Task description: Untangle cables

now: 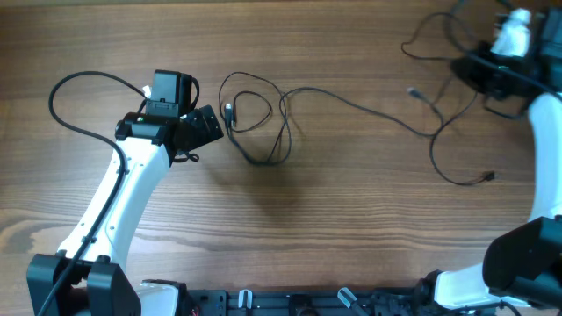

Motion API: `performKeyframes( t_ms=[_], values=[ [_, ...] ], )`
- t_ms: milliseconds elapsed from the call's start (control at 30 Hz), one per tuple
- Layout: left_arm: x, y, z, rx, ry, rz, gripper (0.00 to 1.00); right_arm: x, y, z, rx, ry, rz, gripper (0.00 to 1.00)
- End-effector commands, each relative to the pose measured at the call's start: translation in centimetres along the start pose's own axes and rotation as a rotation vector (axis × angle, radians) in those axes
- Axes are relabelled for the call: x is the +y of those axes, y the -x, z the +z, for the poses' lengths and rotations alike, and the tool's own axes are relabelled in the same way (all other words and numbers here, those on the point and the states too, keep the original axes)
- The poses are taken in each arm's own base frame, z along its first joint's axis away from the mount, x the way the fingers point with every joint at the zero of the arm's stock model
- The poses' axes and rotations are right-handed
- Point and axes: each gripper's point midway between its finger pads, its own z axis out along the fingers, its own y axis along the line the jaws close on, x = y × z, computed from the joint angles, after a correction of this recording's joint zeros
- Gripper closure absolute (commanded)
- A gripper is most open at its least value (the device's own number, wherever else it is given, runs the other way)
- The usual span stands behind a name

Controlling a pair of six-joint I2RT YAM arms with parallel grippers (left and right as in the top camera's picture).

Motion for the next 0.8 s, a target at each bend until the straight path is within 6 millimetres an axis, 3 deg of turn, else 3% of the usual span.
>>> performKeyframes(
  t_ms=[0, 33, 100, 167, 433, 633, 767],
  values=[
    [0.1, 0.4, -0.5, -0.023, 0.005, -0.015, 0.0, -2.4, 1.3, -2.3, -0.051, -0.03, 0.111, 0.96],
    [0.1, 0.3, -0.5, -0.023, 0.005, -0.014, 0.0, -4.1, 1.4, -2.7, -0.066, -0.094, 0.173, 0.96],
    [0.1, 0.3, -0.5, -0.022, 0.006, -0.014, 0.0, -5.7, 1.3, -3.3, -0.073, -0.137, 0.257, 0.96],
    [0.1, 0.3, -0.5, -0.023, 0.005, -0.015, 0.0, -5.2, 0.6, -3.4, -0.037, -0.094, 0.249, 0.96],
    [0.0, 0.5, -0.5, -0.028, 0.002, -0.015, 0.0, 2.7, -3.8, -2.4, 0.146, 0.24, -0.113, 0.93],
    [0.1, 0.5, -0.5, -0.028, 0.002, -0.015, 0.0, 10.2, -5.9, -3.8, 0.188, 0.61, -0.243, 0.92],
    [0.1, 0.5, -0.5, -0.028, 0.002, -0.015, 0.0, 11.7, -5.9, -4.0, 0.18, 0.668, -0.267, 0.94]
  ],
)
